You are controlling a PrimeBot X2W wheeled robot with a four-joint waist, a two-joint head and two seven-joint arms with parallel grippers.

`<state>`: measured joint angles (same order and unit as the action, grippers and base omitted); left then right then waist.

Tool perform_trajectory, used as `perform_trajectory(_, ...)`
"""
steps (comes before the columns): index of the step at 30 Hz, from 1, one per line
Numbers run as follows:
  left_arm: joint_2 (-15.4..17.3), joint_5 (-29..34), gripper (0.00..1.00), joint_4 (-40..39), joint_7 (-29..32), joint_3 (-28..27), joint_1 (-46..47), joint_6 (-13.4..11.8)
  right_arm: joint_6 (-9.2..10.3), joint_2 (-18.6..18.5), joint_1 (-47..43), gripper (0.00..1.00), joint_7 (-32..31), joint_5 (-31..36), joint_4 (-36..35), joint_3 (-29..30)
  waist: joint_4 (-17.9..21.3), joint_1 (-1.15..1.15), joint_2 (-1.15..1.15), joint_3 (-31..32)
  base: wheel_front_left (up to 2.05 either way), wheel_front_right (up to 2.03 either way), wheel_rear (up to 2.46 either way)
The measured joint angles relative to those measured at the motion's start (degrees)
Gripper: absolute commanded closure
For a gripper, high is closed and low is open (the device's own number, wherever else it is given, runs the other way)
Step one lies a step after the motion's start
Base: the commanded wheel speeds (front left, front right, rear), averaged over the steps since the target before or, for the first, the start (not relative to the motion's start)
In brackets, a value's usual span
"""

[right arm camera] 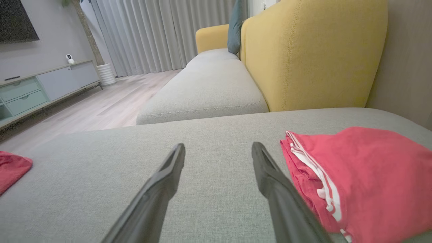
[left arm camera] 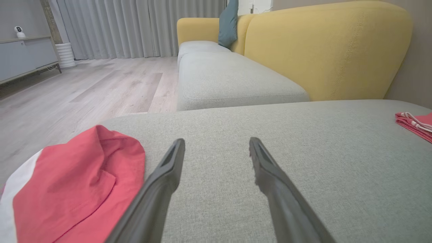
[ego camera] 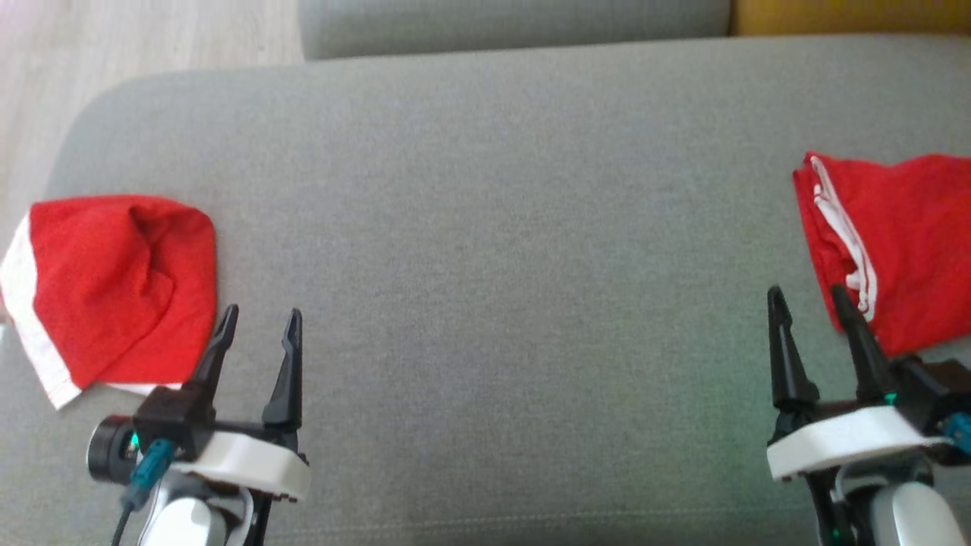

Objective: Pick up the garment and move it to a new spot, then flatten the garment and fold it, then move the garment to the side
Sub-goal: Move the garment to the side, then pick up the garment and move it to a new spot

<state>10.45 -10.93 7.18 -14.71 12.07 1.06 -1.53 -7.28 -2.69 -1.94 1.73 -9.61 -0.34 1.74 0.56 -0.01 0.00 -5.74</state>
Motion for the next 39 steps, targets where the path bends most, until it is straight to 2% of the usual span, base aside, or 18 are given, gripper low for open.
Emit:
perform_trajectory(10, 0.1, 0.0, 0.0, 0.5, 0.0, 0.1, -2.7, -0.7, 0.0, 0.1, -3.6, 0.0, -1.2, -0.6, -1.1, -0.1, -0.1, 0.0, 0.0, 4.4, 0.0, 0.0, 0.0)
perform_trajectory(28, 0.1, -0.4, 0.0, 0.2, 0.0, 0.4, -2.8, -1.7, 0.0, 0.1, -3.6, 0.0, -1.8, -1.0, -1.5, 0.2, -1.0, 0.0, 0.0, 4.2, 0.0, 0.0, 0.0)
perform_trajectory(33, 0.1, -0.5, 0.0, -0.1, 0.0, 0.7, -1.5, -2.0, 0.0, 0.1, -3.6, 0.0, -2.5, -1.0, -2.7, 0.5, -3.2, 0.0, 0.0, 3.3, 0.0, 0.0, 0.0)
perform_trajectory(39, -0.6, -0.5, 0.0, 0.0, 0.0, 2.0, 4.3, -1.3, 0.0, 0.1, -3.3, 0.0, -3.9, 0.2, -5.0, 0.9, -8.9, 0.01, 0.0, 1.9, 0.0, 0.0, 0.0)
